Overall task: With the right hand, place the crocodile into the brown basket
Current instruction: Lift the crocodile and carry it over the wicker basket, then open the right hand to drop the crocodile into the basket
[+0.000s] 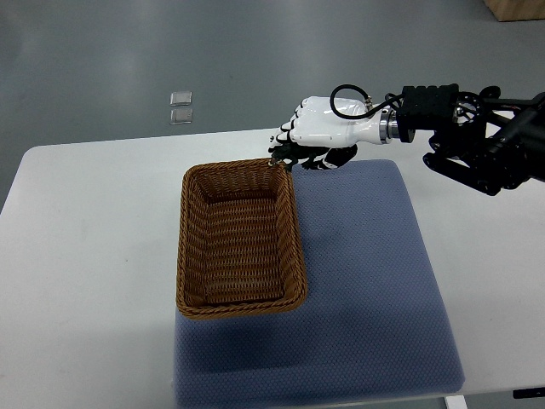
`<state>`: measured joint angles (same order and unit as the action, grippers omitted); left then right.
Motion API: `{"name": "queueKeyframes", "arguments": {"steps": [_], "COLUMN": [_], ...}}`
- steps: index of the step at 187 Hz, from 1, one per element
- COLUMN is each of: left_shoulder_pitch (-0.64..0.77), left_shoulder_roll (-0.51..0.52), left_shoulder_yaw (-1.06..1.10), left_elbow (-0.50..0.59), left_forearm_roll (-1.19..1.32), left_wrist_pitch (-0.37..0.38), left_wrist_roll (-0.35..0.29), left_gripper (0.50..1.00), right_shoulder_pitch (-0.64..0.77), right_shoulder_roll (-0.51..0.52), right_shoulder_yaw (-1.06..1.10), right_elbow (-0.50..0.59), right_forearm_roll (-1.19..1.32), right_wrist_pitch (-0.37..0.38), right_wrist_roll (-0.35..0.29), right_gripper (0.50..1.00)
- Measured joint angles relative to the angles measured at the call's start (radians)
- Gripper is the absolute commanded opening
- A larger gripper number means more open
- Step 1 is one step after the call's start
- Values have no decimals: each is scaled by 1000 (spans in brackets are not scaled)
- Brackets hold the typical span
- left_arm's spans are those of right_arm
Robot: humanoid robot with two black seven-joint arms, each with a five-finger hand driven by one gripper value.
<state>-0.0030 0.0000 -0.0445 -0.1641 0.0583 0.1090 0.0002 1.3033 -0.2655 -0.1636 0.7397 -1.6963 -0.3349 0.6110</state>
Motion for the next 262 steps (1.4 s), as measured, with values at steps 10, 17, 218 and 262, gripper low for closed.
{"name": "queueKeyframes", "arguments": {"steps": [10,17,218,262], "left_shoulder_pitch": [0,0,0,0], "left_shoulder_roll": [0,0,0,0], "left_shoulder_yaw": [0,0,0,0], "left_elbow": [0,0,0,0], "left_forearm_roll": [0,0,0,0], "left_wrist_pitch": [0,0,0,0], "left_wrist_roll": [0,0,0,0], "left_gripper": [1000,1000,1000,1000], "right_shoulder_pitch": [8,12,-63,-108], "right_shoulder_roll": [12,22,63,0], "right_shoulder_yaw": [0,0,7,144], "right_elbow": [27,46,133,131], "right_forearm_roll": [0,0,8,132], "right_wrist_pitch": [-8,-14,-116,-16], "right_wrist_roll": [0,0,0,0], "right_gripper": [509,511,901,901]}}
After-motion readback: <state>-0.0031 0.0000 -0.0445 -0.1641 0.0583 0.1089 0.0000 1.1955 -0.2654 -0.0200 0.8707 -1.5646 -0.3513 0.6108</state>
